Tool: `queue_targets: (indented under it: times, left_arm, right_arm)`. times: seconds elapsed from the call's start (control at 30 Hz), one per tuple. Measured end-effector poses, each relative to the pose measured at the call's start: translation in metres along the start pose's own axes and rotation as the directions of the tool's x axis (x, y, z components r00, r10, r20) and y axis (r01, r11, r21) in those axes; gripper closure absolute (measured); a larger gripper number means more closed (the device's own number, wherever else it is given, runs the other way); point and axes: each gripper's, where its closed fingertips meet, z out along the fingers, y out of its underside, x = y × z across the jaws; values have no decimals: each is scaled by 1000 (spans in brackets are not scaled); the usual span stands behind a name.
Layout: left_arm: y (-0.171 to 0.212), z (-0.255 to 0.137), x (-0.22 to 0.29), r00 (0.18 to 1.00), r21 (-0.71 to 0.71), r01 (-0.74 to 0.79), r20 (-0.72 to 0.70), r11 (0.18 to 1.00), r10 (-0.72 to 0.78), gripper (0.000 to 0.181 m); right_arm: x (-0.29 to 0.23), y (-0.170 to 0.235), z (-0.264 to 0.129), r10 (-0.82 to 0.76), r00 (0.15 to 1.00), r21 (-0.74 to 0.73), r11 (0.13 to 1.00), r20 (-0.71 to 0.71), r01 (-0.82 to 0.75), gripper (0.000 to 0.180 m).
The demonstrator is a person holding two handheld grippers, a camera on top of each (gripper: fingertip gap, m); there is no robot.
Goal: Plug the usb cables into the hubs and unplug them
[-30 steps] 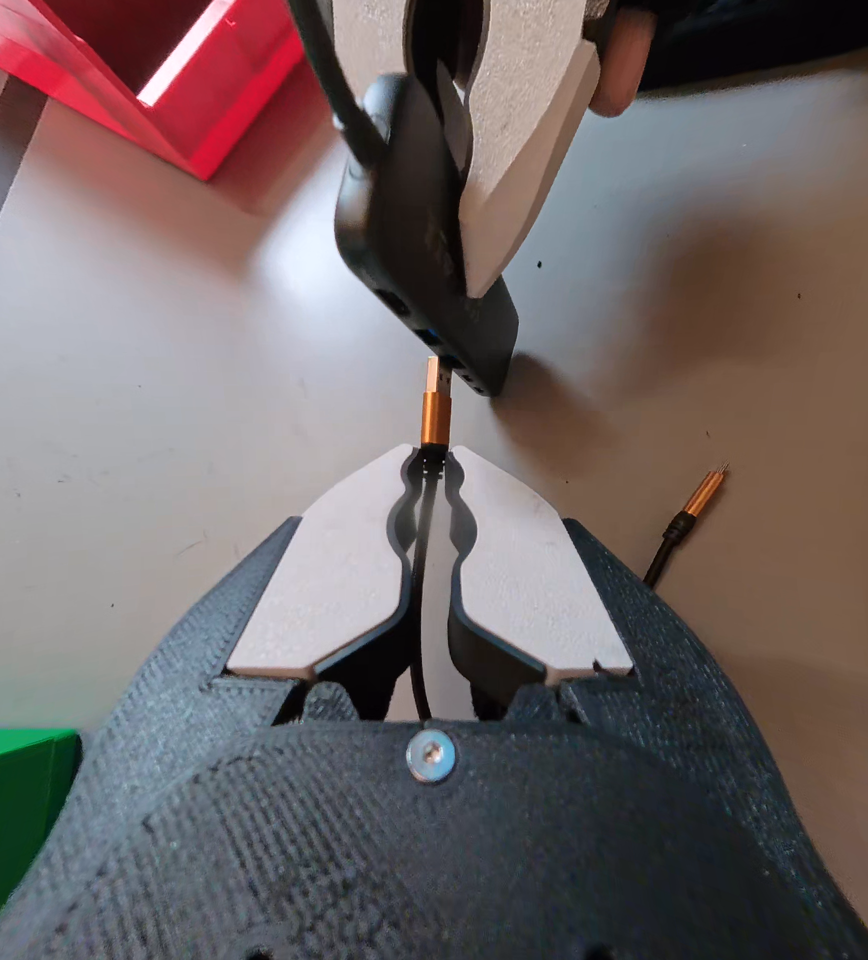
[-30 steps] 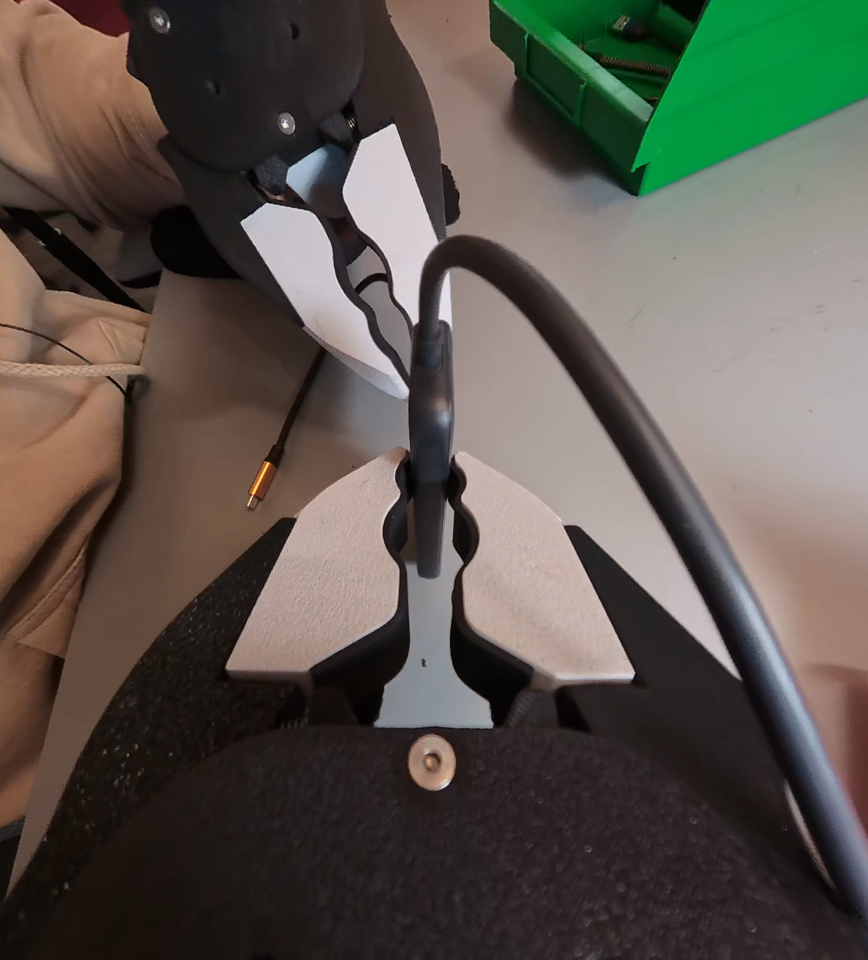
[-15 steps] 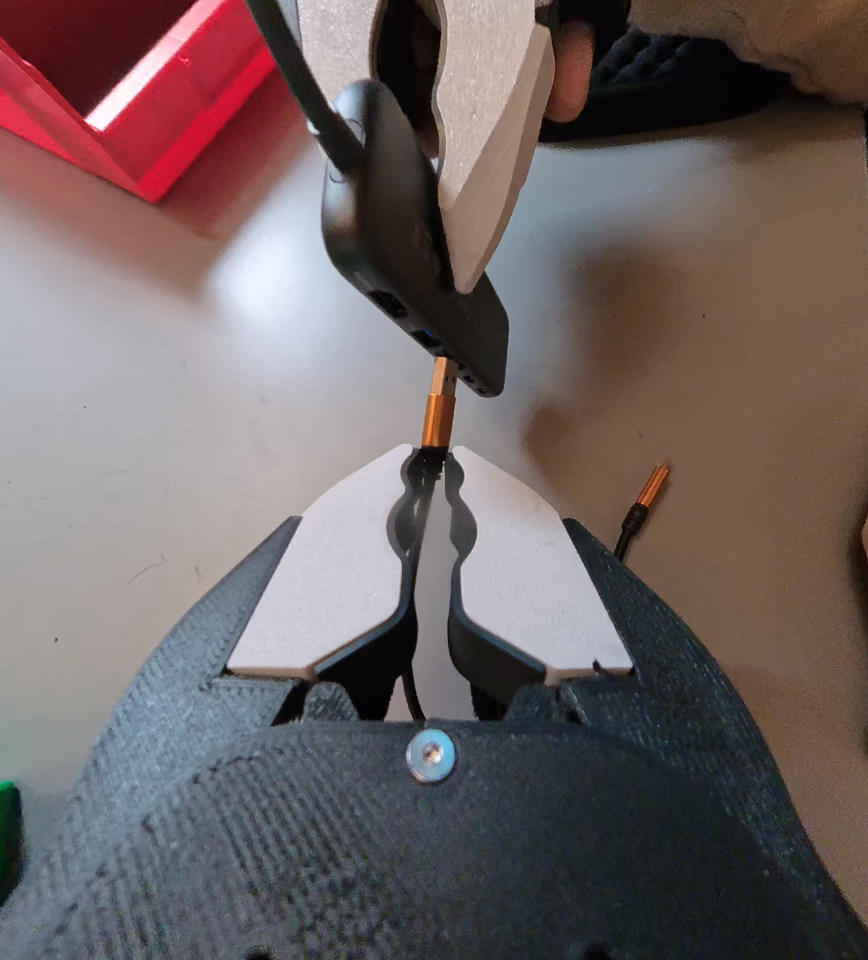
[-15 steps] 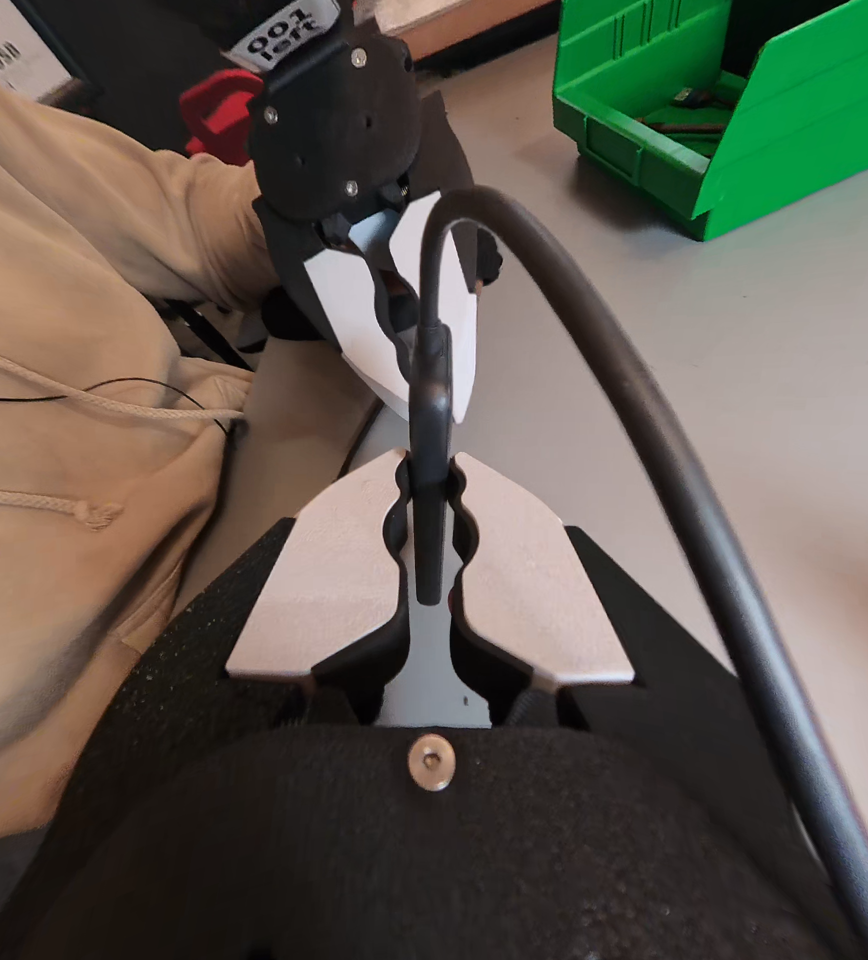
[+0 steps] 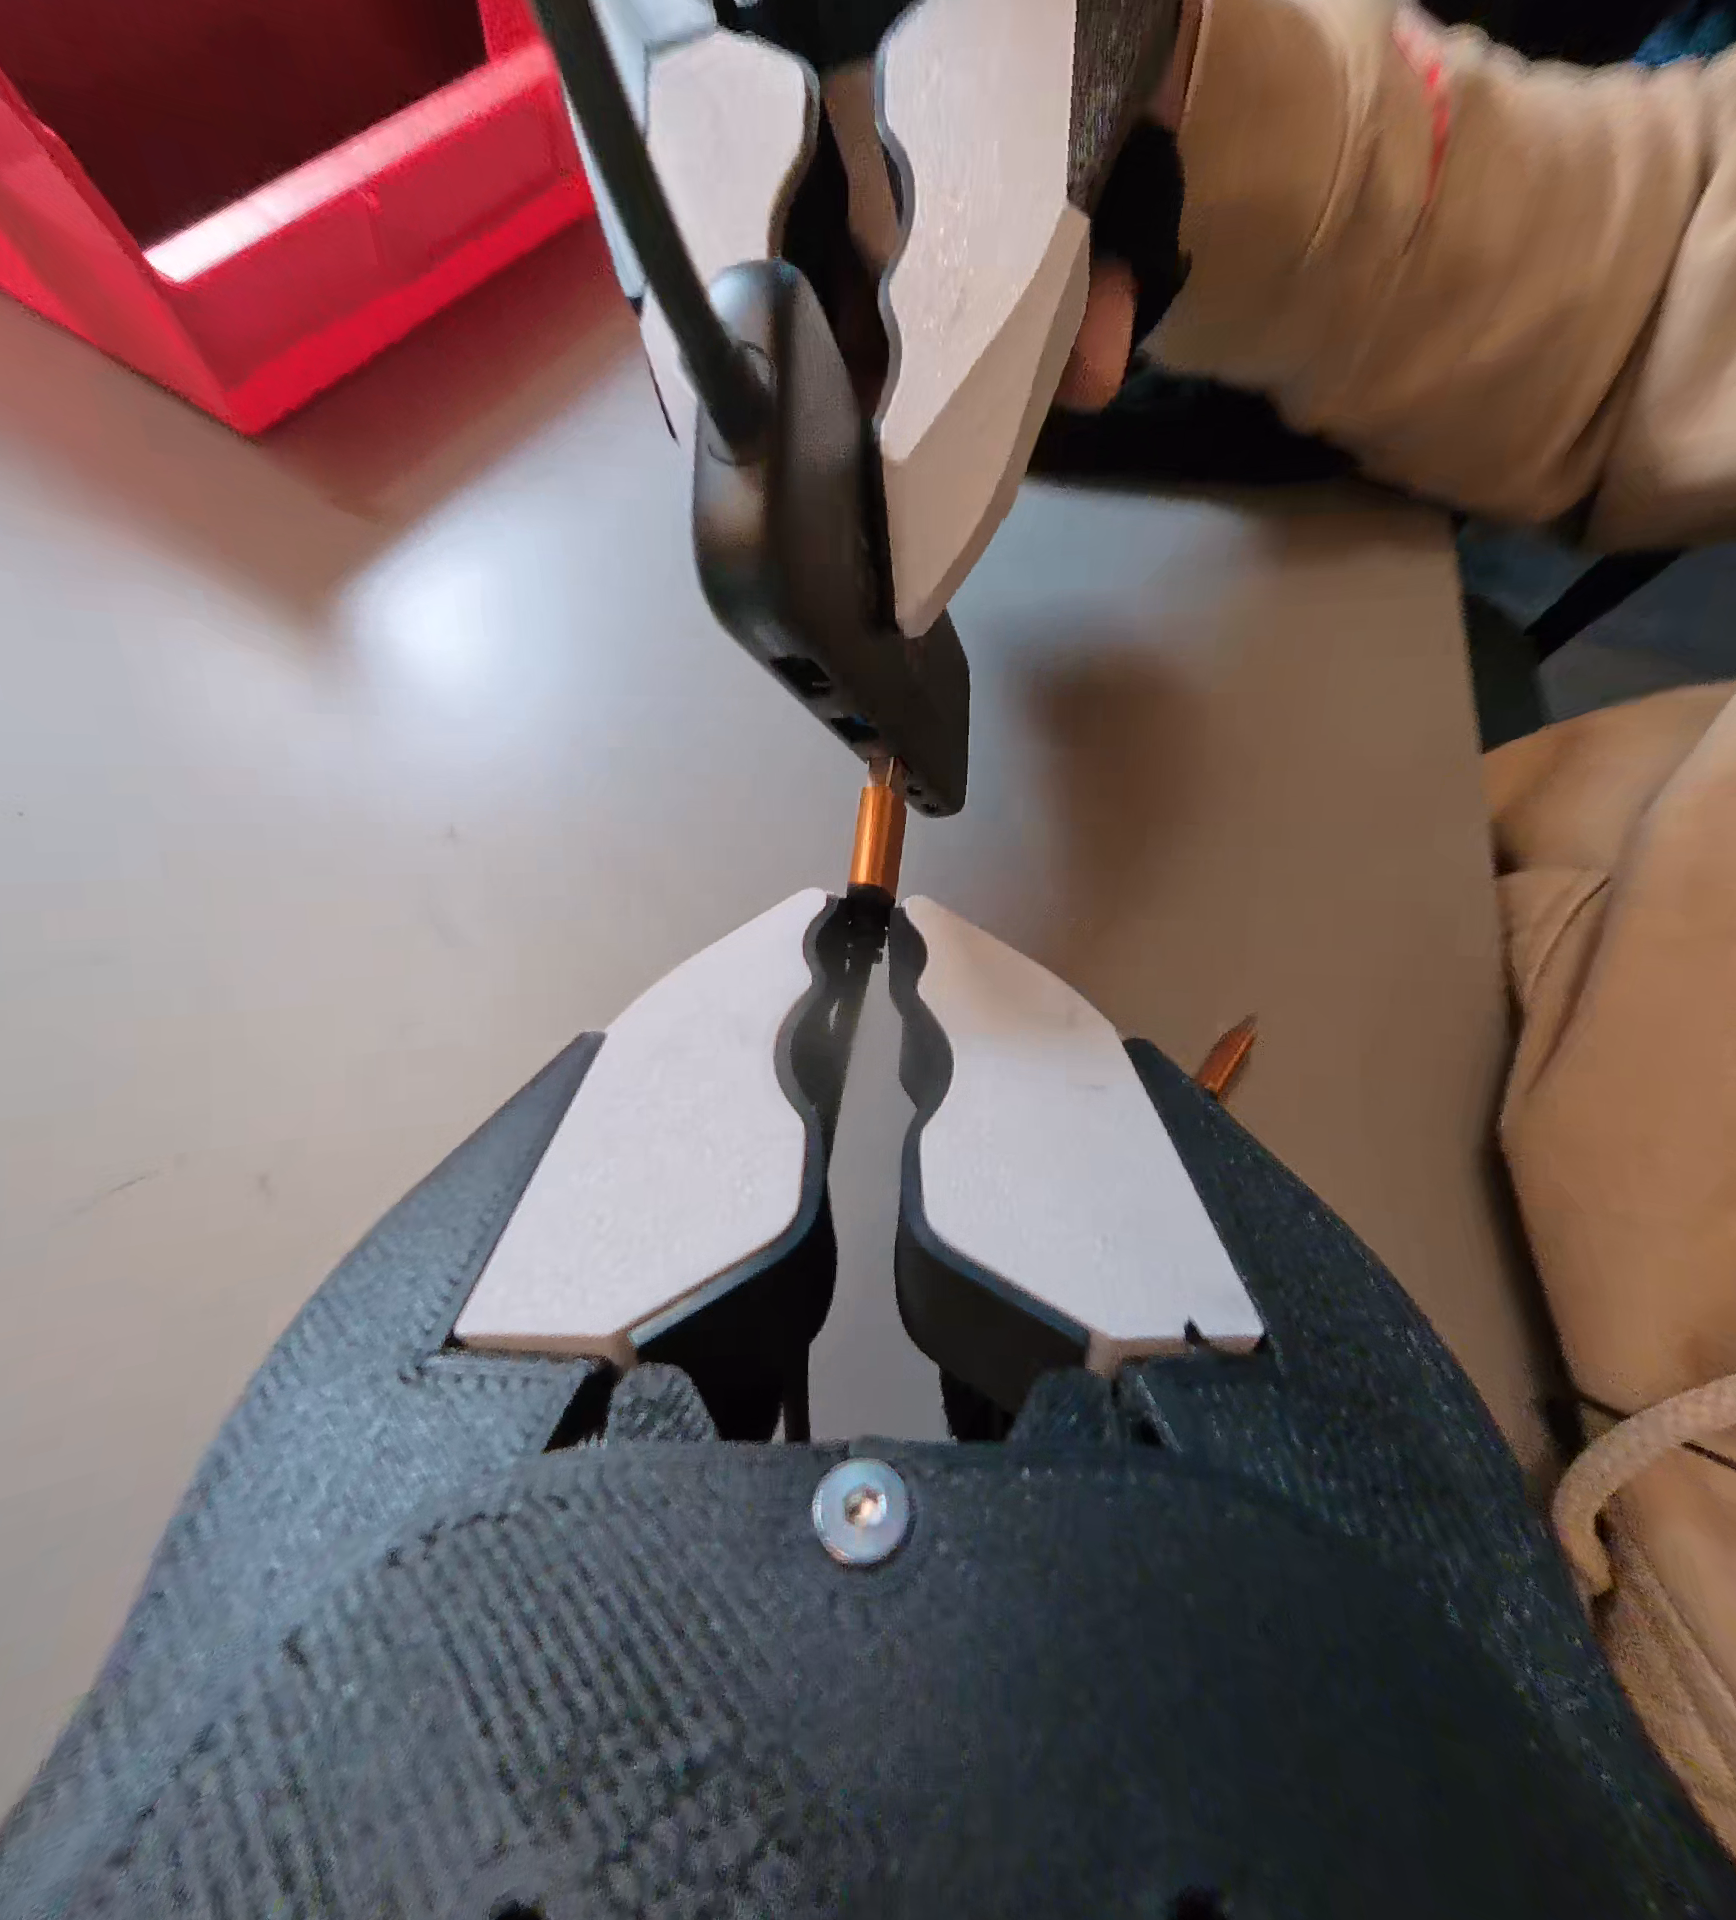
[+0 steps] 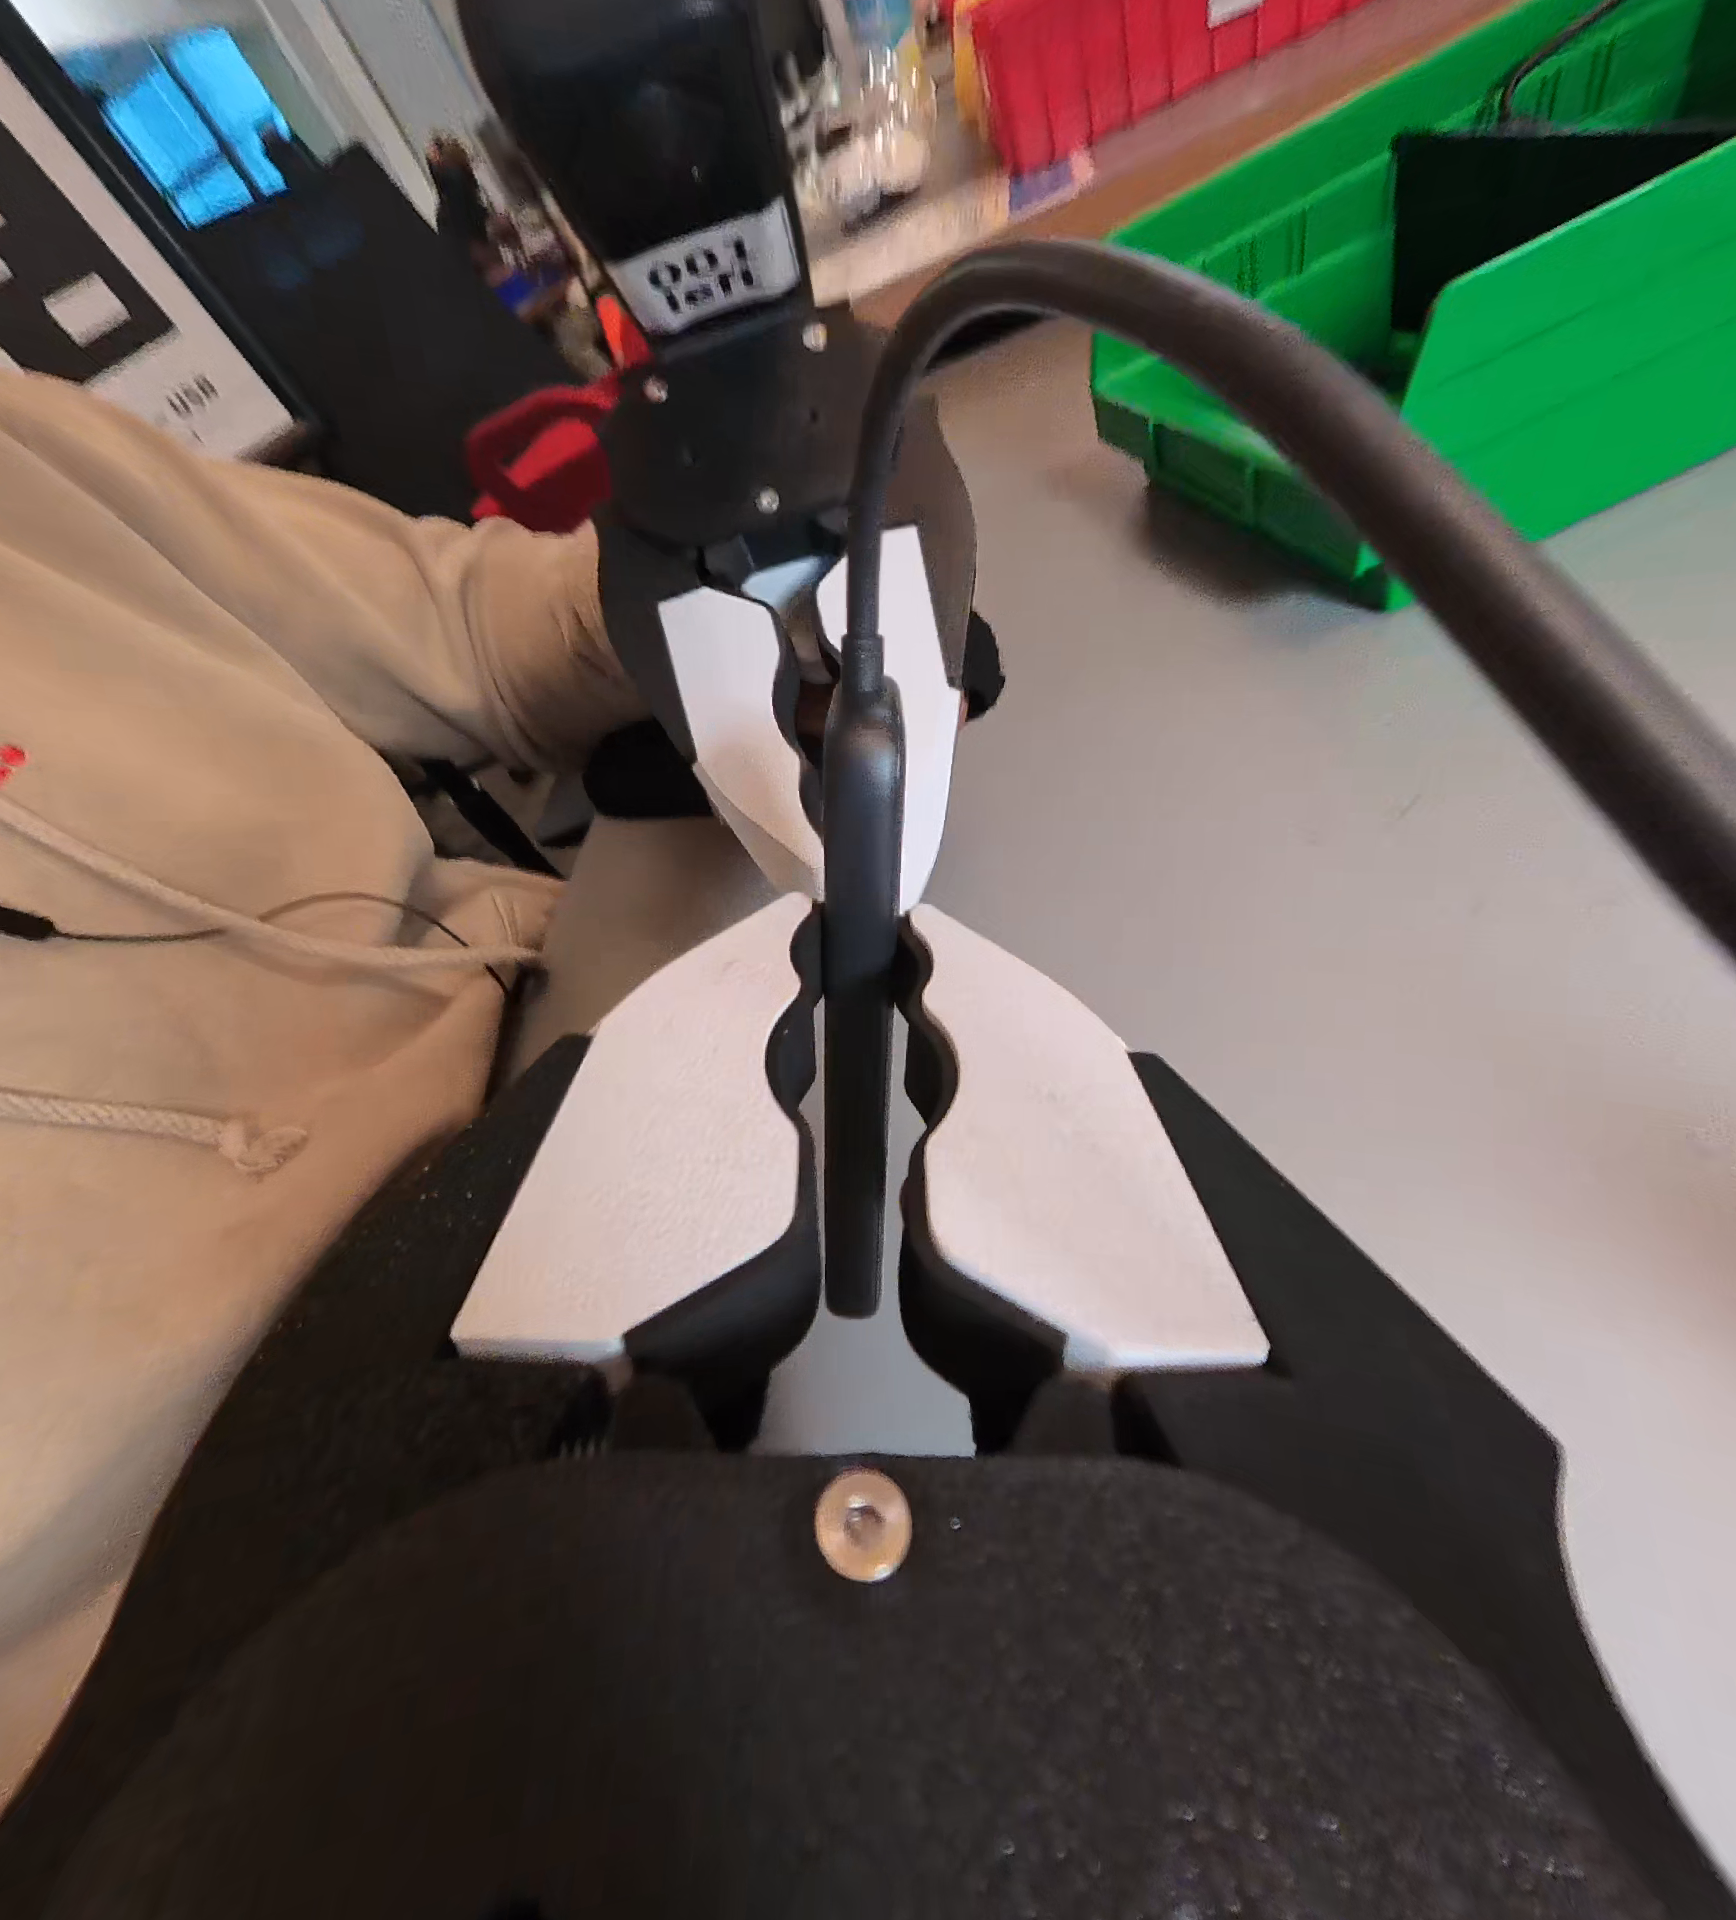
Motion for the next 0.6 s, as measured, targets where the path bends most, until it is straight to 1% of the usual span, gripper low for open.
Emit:
queue_targets:
  times: [0.13,0.2,0.27,0.3,0.43,0.53,0.6]
  left_arm:
    - [-13,-8,-2,997,111,65,-36,992,-61,173]
    - [-19,-11,-1,995,150,87,-59,985,-79,173]
    - [-27,-17,1,987,203,136,-107,970,-116,173]
    - [-29,-20,0,984,220,154,-121,963,-130,173]
    - [-29,-26,-3,979,241,176,-141,955,-145,173]
    - [-24,-24,-1,981,213,156,-143,964,-127,173]
    - [-24,-23,1,977,208,170,-164,963,-137,173]
  right_arm:
    - [2,-15,-5,13,1000,105,994,-7,-12,168]
    - [2,-18,-6,7,1000,122,993,-19,-5,167]
    - [3,-6,-1,-16,999,32,999,-31,17,157]
    - [4,-1,1,-35,998,4,999,-47,36,155]
    - [0,1,3,-35,999,-5,999,-13,35,167]
    - [0,3,5,-60,998,-18,998,-21,59,168]
    - [-2,4,7,-45,999,-6,999,-6,45,168]
